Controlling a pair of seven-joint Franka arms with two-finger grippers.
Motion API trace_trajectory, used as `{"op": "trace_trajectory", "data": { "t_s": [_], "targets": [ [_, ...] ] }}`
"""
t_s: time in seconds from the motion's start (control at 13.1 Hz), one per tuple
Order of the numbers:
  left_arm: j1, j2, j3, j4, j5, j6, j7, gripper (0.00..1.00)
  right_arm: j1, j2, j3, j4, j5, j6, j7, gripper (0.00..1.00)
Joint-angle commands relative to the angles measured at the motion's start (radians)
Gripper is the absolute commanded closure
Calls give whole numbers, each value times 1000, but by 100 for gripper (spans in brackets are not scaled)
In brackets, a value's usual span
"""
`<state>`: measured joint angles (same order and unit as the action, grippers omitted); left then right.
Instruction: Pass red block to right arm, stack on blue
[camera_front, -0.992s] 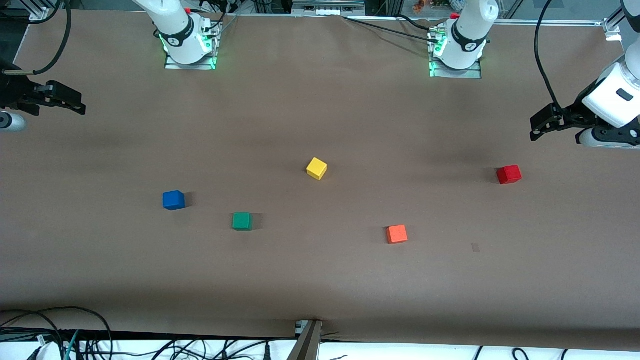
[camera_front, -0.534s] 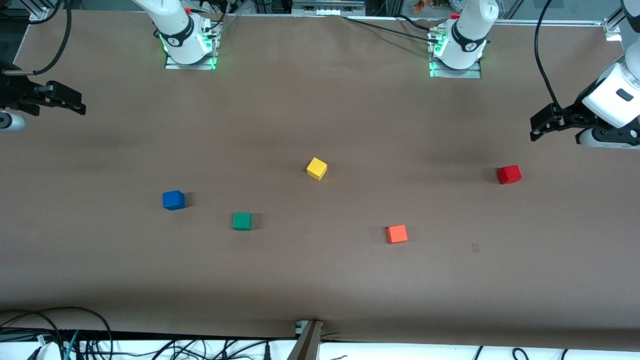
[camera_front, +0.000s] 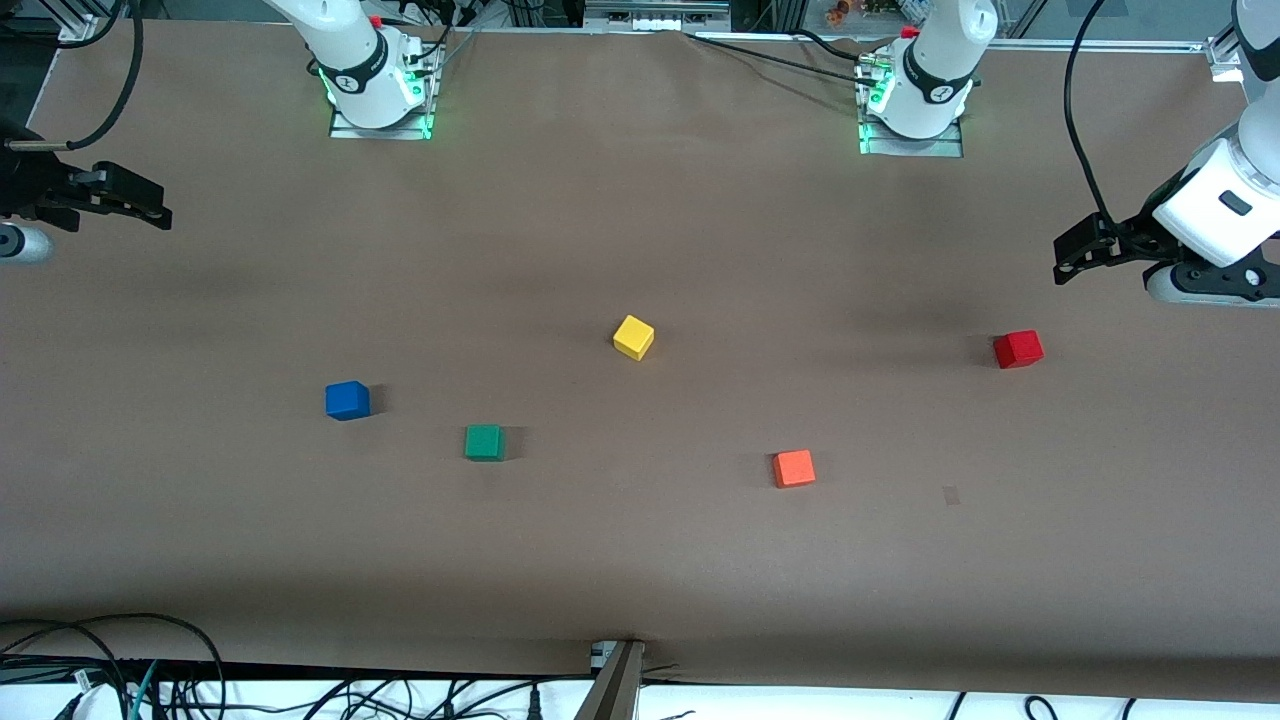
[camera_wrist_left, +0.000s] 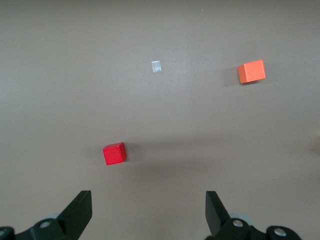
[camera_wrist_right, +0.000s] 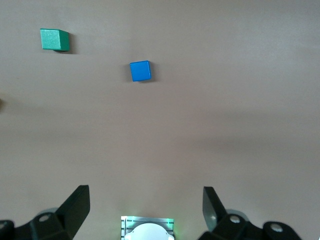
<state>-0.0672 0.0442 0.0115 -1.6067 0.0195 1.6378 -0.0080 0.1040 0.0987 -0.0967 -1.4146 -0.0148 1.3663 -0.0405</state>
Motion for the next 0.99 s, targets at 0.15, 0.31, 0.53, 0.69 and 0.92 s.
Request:
{"op": "trace_trajectory", "data": {
  "t_s": [0.15, 0.31, 0.53, 0.69, 0.92],
  "targets": [
    [-6, 16, 13, 8, -7, -7, -7, 0, -7, 3, 5, 11, -10, -1, -15, 0],
    [0, 52, 15, 5, -4, -50, -9, 0, -7, 3, 5, 11, -10, -1, -15, 0],
    [32, 124, 15, -19, -3, -96, -4, 0, -7, 3, 5, 13, -11, -1, -15, 0],
    [58, 146, 16, -108, 2, -11, -4, 0, -9, 3, 5, 11, -11, -1, -15, 0],
    [107, 152, 15, -284, 2, 242, 6, 0, -10, 3, 3, 11, -10, -1, -15, 0]
  ]
}}
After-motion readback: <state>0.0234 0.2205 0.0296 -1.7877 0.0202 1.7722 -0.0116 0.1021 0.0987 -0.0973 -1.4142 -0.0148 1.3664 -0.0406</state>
